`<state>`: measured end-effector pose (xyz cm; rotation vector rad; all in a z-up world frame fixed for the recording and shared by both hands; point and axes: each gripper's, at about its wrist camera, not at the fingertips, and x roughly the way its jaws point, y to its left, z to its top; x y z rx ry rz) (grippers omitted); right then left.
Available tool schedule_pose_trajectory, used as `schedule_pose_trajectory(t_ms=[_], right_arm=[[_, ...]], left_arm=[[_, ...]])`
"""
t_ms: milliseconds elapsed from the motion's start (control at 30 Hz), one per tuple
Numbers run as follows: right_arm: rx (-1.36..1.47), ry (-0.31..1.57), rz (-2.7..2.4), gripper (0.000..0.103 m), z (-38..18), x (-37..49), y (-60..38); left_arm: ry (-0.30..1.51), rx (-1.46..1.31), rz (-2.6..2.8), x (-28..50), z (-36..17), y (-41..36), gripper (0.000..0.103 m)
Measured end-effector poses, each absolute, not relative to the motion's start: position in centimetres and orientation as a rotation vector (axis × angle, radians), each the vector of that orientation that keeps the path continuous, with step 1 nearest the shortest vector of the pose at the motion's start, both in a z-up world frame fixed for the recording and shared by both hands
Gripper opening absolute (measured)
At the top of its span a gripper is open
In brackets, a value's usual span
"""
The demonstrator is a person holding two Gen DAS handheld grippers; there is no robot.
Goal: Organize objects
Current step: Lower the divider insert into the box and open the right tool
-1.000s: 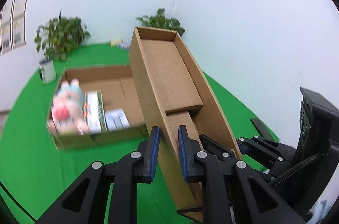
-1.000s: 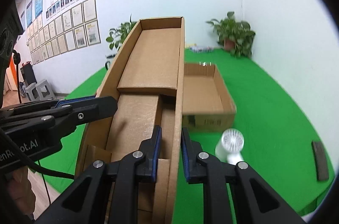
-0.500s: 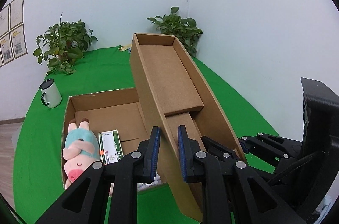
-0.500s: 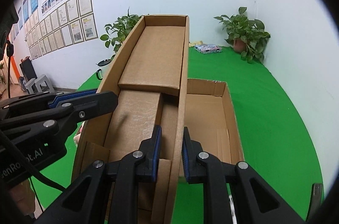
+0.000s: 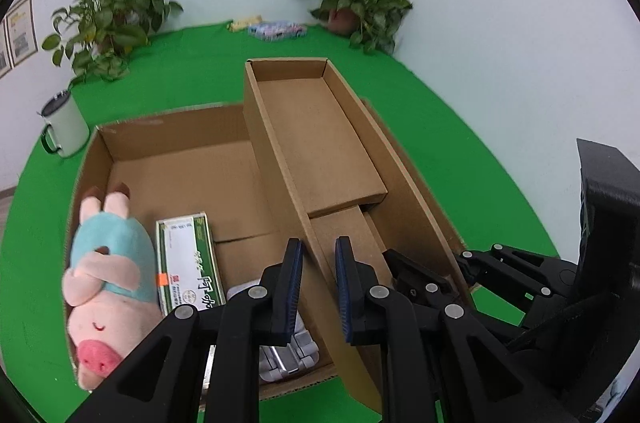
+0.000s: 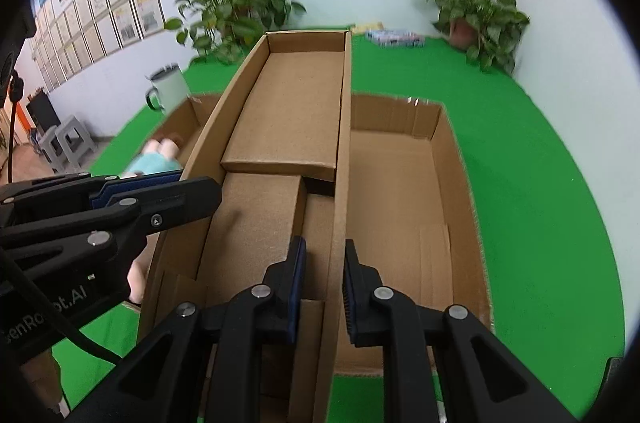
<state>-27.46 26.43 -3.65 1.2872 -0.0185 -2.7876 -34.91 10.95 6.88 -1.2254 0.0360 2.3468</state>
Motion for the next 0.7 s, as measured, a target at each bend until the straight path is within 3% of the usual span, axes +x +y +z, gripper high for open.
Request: schedule_pose_trajectory(t_ms=[267,700], right_arm=[[1.401,-0.058,-2.717,0.015,-7.6,-29.9,27.9],[1.497,-0.128,-2.699,0.015,-10.2,-33.0,28.7]], left_arm=[[0.013,-1.405,2.288,-38.8,-0.2,12.6,0.014],[0.112,-1.455,2.307,-42.4,-3.1,14.3,0.011]])
